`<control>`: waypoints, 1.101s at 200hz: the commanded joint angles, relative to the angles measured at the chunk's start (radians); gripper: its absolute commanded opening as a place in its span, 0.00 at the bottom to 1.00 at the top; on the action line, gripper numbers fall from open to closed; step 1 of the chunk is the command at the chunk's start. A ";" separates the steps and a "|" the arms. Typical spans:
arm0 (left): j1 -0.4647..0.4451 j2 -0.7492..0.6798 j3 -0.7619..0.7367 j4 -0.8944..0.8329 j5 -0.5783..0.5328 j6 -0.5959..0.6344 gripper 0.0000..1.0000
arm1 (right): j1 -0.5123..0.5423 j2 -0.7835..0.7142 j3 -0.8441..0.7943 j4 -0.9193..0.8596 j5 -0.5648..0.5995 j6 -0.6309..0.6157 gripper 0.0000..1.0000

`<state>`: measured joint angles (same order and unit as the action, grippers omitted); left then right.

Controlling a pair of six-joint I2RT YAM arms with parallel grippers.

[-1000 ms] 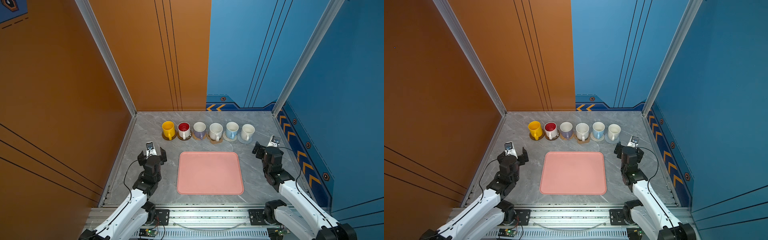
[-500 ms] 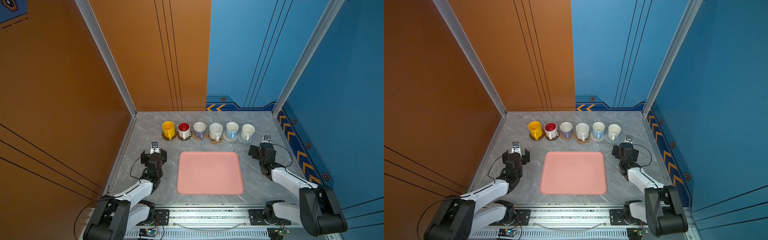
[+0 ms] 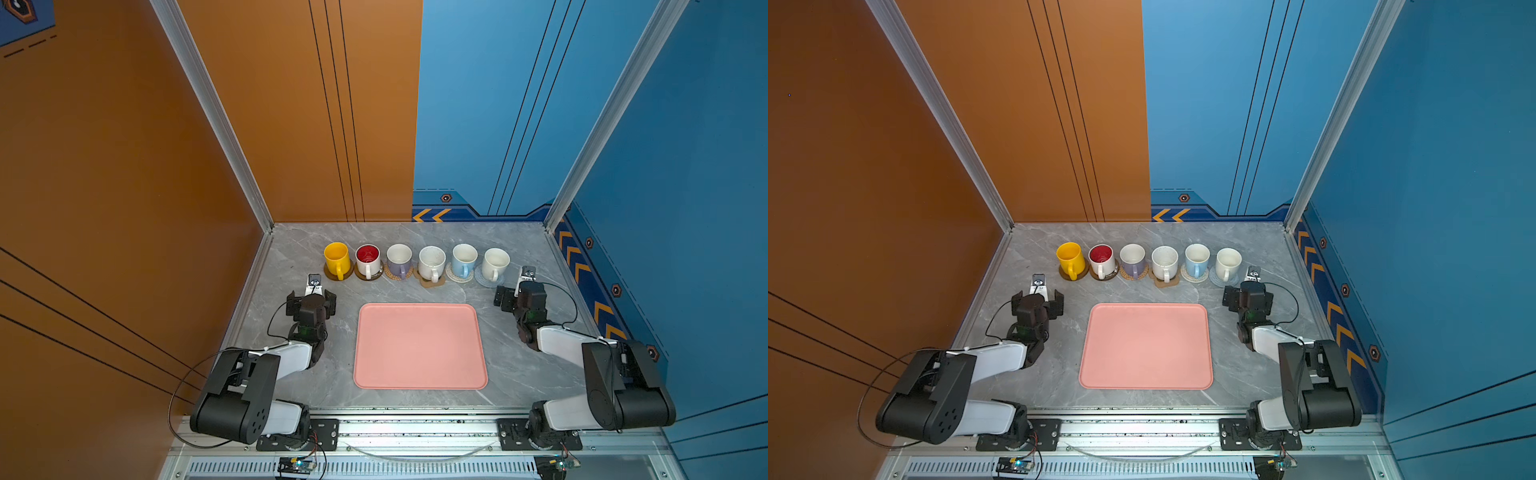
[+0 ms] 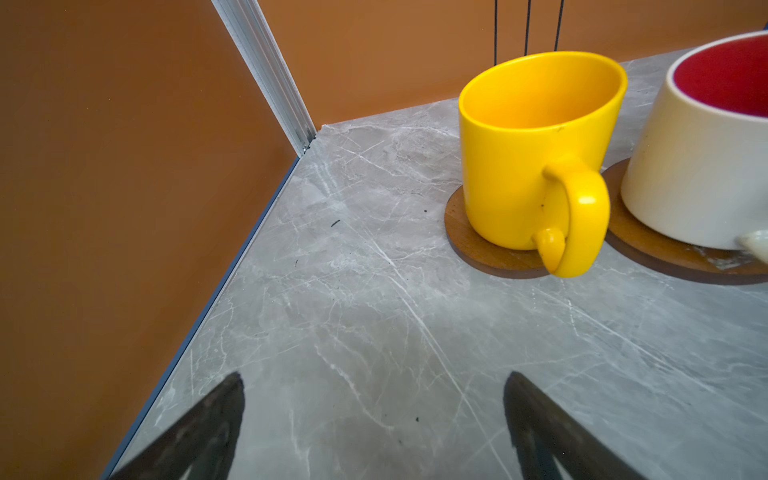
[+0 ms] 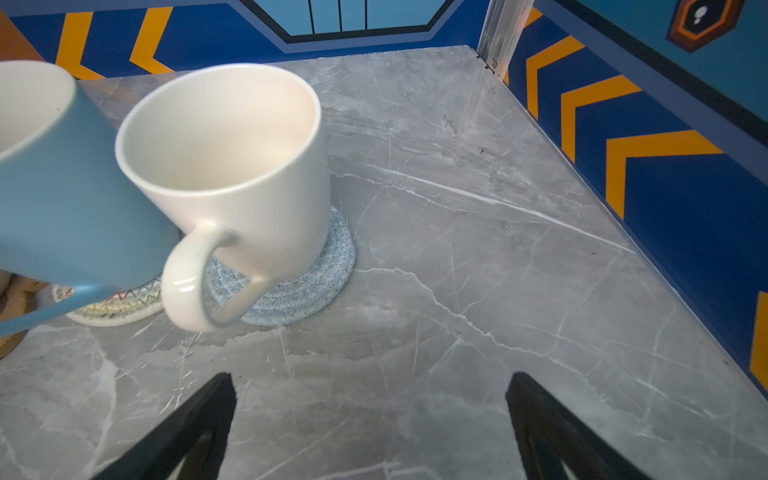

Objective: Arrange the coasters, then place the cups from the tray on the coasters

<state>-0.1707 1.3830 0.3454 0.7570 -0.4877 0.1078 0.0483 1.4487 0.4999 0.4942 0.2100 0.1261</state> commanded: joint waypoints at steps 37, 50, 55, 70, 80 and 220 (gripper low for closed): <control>0.033 -0.019 -0.003 0.033 0.148 -0.005 0.98 | -0.044 0.066 0.014 0.135 -0.096 -0.033 1.00; 0.040 -0.018 -0.014 0.066 0.181 -0.017 0.98 | -0.048 0.062 -0.002 0.156 -0.121 -0.035 1.00; 0.045 -0.017 -0.019 0.080 0.192 -0.024 0.98 | -0.050 0.062 -0.011 0.175 -0.128 -0.035 1.00; 0.061 0.020 -0.057 0.195 0.246 -0.038 0.98 | -0.054 0.057 -0.048 0.239 -0.151 -0.037 1.00; 0.064 0.063 -0.085 0.298 0.256 -0.037 0.98 | -0.055 0.060 -0.079 0.297 -0.158 -0.040 1.00; 0.114 0.183 0.027 0.185 0.233 -0.104 0.98 | -0.041 0.097 -0.135 0.428 -0.117 -0.046 1.00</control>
<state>-0.0635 1.5768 0.3653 1.0054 -0.2554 0.0269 0.0002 1.5360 0.3542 0.9028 0.0601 0.0994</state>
